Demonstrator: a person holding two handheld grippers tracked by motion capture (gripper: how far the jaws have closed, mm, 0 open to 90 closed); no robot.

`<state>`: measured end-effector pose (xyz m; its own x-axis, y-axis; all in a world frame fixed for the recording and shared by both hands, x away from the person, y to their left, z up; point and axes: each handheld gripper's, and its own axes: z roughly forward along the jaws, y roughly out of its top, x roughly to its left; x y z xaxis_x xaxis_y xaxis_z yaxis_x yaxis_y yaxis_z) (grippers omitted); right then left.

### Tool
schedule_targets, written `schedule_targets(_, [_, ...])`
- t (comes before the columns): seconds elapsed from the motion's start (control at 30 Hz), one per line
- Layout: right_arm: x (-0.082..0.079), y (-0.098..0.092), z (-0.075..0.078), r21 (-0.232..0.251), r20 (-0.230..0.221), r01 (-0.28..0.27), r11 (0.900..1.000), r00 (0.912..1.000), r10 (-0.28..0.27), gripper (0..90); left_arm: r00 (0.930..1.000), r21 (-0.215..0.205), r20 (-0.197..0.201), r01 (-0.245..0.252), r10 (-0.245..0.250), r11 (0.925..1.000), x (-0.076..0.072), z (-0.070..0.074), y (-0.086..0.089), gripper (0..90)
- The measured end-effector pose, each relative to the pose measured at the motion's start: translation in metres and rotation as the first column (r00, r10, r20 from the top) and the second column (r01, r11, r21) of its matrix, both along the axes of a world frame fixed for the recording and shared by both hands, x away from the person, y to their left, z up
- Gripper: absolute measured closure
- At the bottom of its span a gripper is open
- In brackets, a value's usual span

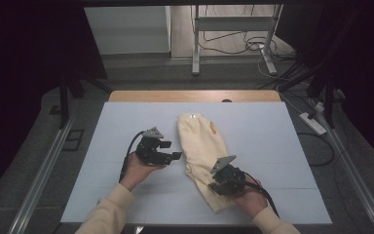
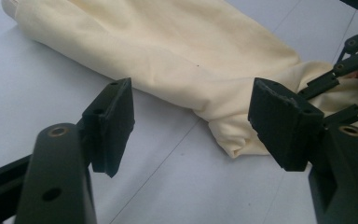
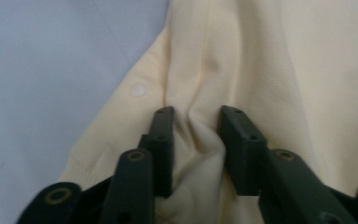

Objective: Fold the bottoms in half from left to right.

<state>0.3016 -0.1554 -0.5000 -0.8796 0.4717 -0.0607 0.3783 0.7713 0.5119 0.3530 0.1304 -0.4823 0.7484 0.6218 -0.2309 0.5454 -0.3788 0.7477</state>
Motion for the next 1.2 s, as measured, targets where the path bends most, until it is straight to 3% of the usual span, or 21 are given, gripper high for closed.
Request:
schedule_targets(0.17, [-0.004, -0.001, 0.006, -0.006, 0.026, -0.021, 1.0, 0.9994, 0.021, 80.8, 1.0, 0.001, 0.0, 0.0, 0.0, 1.0, 0.0, 0.0, 0.0, 31.7])
schedule_targets(0.23, [-0.003, -0.003, 0.008, 0.014, 0.018, -0.019, 1.0, 0.9997, 0.019, 82.7, 1.0, 0.001, -0.001, 0.0, 0.0, 1.0, 0.0, 0.0, 0.0, 31.7])
schedule_targets(0.5, [-0.004, -0.007, 0.016, 0.078, 0.001, -0.025, 0.997, 0.9997, 0.025, 83.8, 1.0, -0.001, 0.002, -0.001, 0.001, 1.0, 0.0, 0.0, 0.001, 31.7])
schedule_targets(0.77, [-0.011, -0.005, 0.028, 0.161, -0.015, -0.056, 0.985, 0.9981, 0.059, 84.0, 1.0, -0.008, 0.002, -0.005, 0.005, 1.0, 0.001, 0.0, 0.002, 31.7])
schedule_targets(0.93, [-0.016, 0.002, 0.026, 0.168, -0.013, -0.08, 0.982, 0.9964, 0.084, 83.7, 1.0, -0.005, 0.001, -0.004, 0.004, 1.0, 0.001, 0.0, 0.002, 31.7])
schedule_targets(1.03, [-0.015, 0.006, 0.017, 0.149, -0.031, -0.087, 0.985, 0.9952, 0.093, 82.1, 1.0, -0.003, 0.002, -0.002, 0.002, 1.0, 0.001, 0.0, 0.001, 31.7])
schedule_targets(1.1, [-0.013, 0.007, 0.012, 0.155, -0.051, -0.081, 0.985, 0.9946, 0.09, 75.2, 1.0, -0.001, 0.003, 0.0, 0.0, 1.0, 0.0, 0.0, 0.001, 31.6])
schedule_targets(1.2, [-0.013, 0.005, 0.016, 0.172, -0.036, -0.066, 0.983, 0.9967, 0.073, 56.7, 1.0, -0.005, 0.004, -0.002, 0.002, 1.0, 0.0, 0.0, 0.002, 31.6])
